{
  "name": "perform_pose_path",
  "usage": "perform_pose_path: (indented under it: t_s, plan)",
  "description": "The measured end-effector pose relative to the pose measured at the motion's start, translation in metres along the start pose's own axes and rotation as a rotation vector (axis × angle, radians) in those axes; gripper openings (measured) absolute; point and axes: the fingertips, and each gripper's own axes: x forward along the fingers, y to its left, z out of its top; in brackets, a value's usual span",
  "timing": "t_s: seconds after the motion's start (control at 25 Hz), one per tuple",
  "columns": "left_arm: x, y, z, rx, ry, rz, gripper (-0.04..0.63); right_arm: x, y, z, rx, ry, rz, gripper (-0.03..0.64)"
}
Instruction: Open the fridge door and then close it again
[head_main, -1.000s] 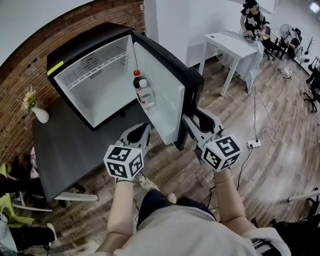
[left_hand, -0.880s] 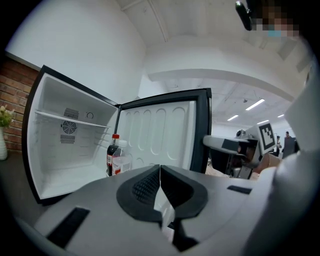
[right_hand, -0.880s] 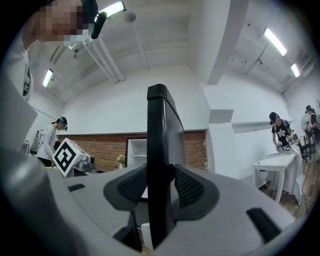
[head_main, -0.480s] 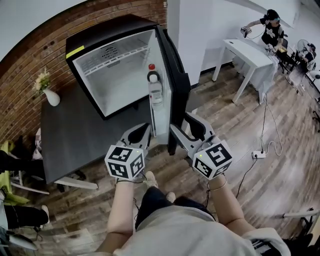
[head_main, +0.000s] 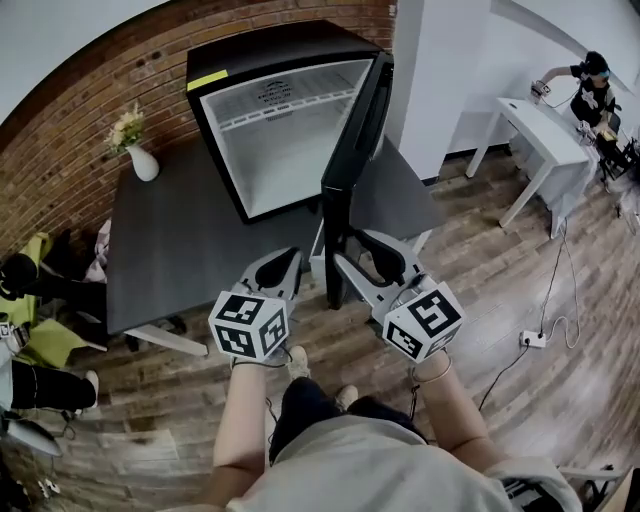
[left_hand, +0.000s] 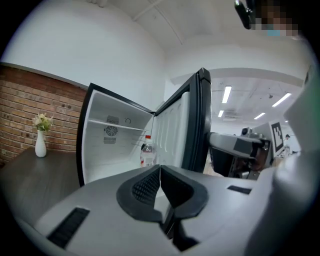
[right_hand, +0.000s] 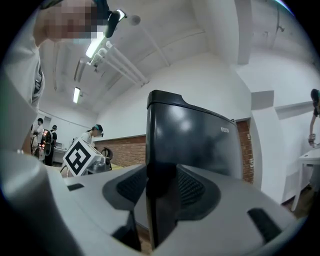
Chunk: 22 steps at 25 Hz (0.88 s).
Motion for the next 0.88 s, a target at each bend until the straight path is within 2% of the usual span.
perform_pose_path:
  t_s: [0.44,0.52,0.6,0.88]
  plan:
    - [-0.021,0.079,0.007,-0.024,0.006,0.093,0.008,0.086,0.022,-0.005,0.019,0.005,0.104,0.143]
    - [-0.022,0.096,0.012,-0.025,0.005,0.1,0.008,0.104,0.021,-0.006,0.021,0.013,0.095,0.119]
    - [-0.021,0.112,0.016,-0.026,0.002,0.106,0.008,0.121,0.016,-0.008,0.028,0.019,0.074,0.043]
    - [-0.013,0.17,0.032,-0.028,-0.006,0.11,0.008,0.184,0.013,-0.01,0.028,0.028,0.068,0.015]
